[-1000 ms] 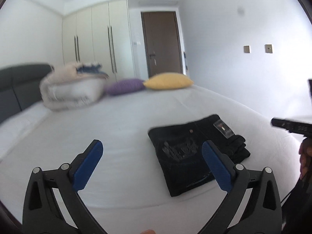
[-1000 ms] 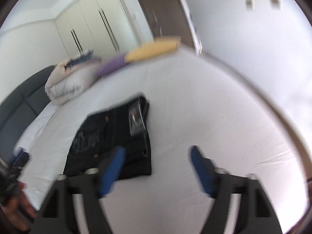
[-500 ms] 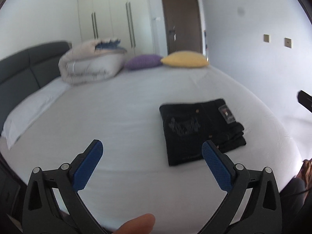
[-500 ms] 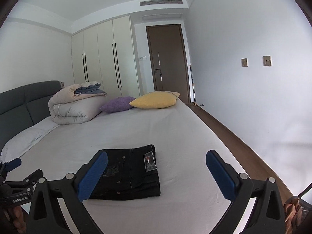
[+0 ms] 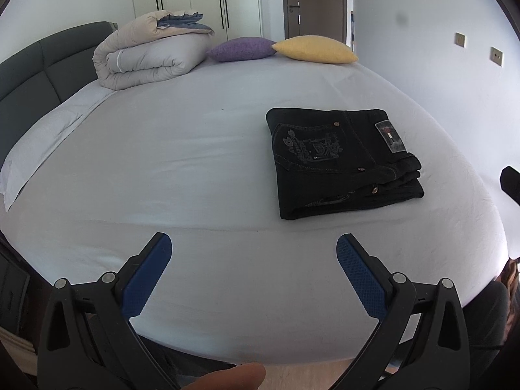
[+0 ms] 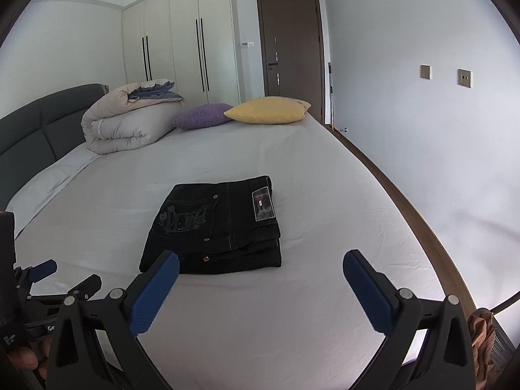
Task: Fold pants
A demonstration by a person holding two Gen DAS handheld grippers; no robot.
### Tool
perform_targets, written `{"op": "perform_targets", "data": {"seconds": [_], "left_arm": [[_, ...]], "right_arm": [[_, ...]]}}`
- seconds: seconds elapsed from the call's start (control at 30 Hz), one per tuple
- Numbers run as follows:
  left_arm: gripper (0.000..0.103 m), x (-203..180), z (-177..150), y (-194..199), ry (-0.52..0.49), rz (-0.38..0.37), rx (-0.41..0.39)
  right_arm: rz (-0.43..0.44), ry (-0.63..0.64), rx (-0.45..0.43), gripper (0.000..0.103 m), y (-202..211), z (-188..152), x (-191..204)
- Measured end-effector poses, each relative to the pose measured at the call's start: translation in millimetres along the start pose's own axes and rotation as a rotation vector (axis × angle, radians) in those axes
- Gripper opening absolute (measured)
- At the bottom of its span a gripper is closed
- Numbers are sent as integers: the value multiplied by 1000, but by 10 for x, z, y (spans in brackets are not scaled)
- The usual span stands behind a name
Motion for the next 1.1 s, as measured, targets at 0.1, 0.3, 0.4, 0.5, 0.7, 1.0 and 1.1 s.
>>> {"op": "perform_targets", "data": {"seconds": [0.1,0.3,0.4,0.5,0.7,1.0,1.1], "left_arm": [[103,19,-46,-59,11,-5,8],[103,90,-105,-118,26,-3,19],[103,128,-129,-150,39,-5,23],[103,154,-134,-152,39,-5,26],[103,169,-151,-183,43,-7,35],[103,180,-164,-211,53,-11,44],[103,178,-172,-227,53,-14,49]], "right_arm": [[1,22,25,103,-44,-67,81],[-6,19,83,103,-152,-170,124],[-12,5,111,103,-212,-210,103],[-22,-6,128,103,-239,-230,81],[-28,-16,143,103,-254,-254,56],[-39,-25,163,103,-279,-286,22],[-42,-28,171,103,-302,-299,6]]}}
Point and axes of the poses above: each gripper's, at about its wrist camera, not at the fingertips, and y roughly against the way its jaws point, x to its left, z to its top, the point moved 1 cm from there along -y, roughly the way its jaws point, and after that the axes turned 9 degrees about -y, right-handed, at the moved point
